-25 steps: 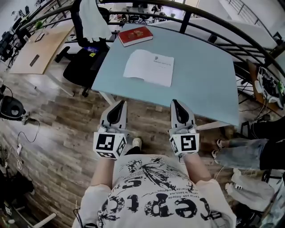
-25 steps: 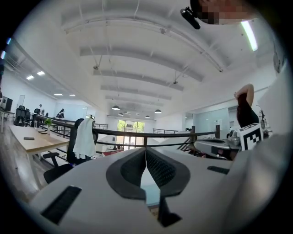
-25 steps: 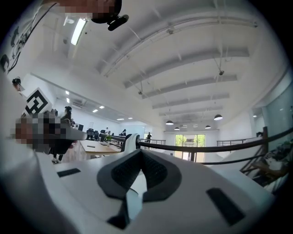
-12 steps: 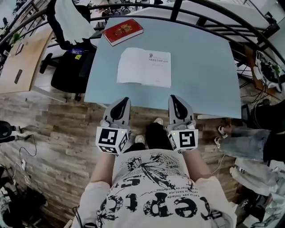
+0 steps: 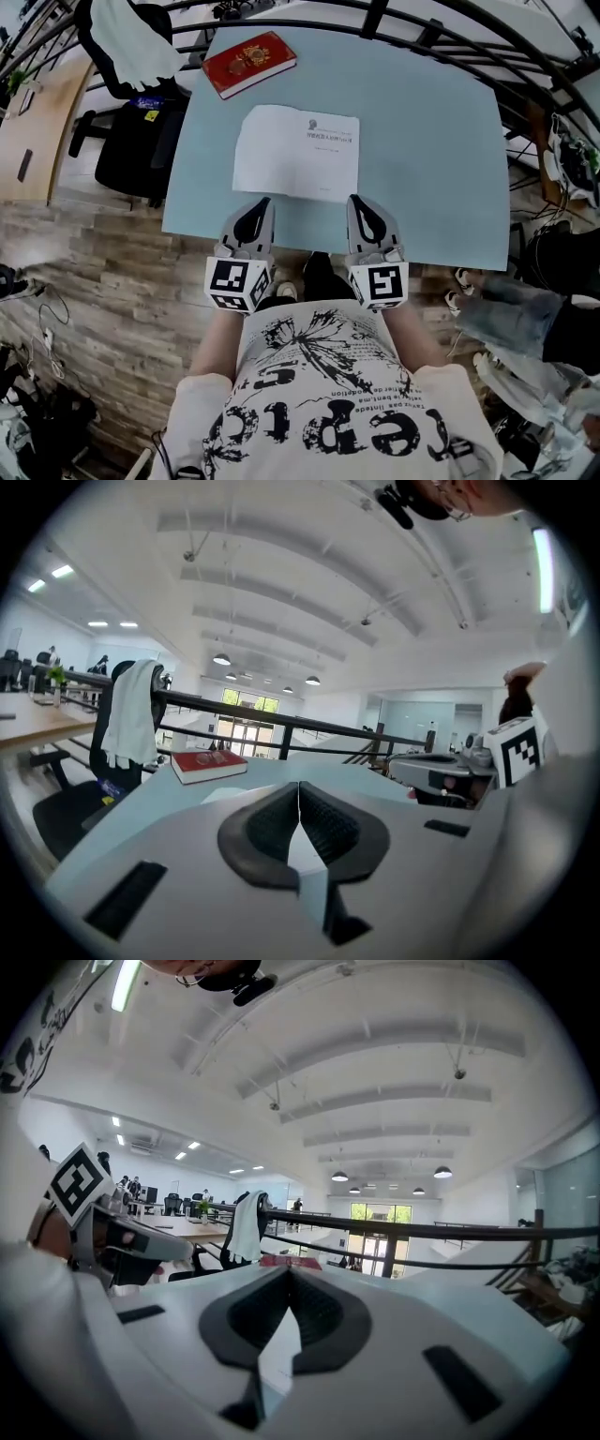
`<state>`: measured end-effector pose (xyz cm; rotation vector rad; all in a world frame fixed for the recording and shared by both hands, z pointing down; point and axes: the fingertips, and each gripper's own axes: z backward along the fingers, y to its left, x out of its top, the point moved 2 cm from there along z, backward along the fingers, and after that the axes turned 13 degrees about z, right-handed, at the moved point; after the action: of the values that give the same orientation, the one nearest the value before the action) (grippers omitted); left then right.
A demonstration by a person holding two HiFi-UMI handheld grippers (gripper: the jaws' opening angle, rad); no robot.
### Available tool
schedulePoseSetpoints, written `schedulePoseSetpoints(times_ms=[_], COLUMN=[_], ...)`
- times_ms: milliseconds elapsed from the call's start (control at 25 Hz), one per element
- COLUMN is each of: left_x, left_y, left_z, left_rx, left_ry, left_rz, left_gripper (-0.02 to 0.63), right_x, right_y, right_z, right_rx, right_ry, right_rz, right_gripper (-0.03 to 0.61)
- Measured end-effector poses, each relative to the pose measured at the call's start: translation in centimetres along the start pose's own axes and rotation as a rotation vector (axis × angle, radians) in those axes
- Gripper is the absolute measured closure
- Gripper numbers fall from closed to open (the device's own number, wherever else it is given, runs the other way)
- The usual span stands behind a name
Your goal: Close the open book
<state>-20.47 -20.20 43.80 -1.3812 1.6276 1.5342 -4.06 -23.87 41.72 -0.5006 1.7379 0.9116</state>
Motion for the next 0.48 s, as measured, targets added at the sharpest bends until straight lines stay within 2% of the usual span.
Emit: schedulePoseSetpoints(times_ms=[120,240,360,480], left_x=[-2.0,-4.2,-6.8,-9.7], left_y=[1.0,1.8,3.9,6.2], left_z=[-2.2,-3.4,-4.5,-5.2], left_rx=[-0.039,-0.078,-0.046,-0.003], left_ry=[0.014,0.037,0.057,0.056], left_rz=[0.162,0.325,0.522,0.723], left_gripper=[0.595,0.595,0.587,0.52], right_x=[-1.7,-3.5,-4.8,-6.1], right_y=[-0.4,-0.7,-1.1,-1.2], right_z=[-1.9,-3.4,-4.7,-5.3], right_rx=[0.041,0.063,0.066,0.071], right_ry=[0.034,0.09,0.123,0.153], right_rz=[-0.002,-0.048,-0.108,-0.145], right_gripper=[0.568,0.568,0.568,0.568])
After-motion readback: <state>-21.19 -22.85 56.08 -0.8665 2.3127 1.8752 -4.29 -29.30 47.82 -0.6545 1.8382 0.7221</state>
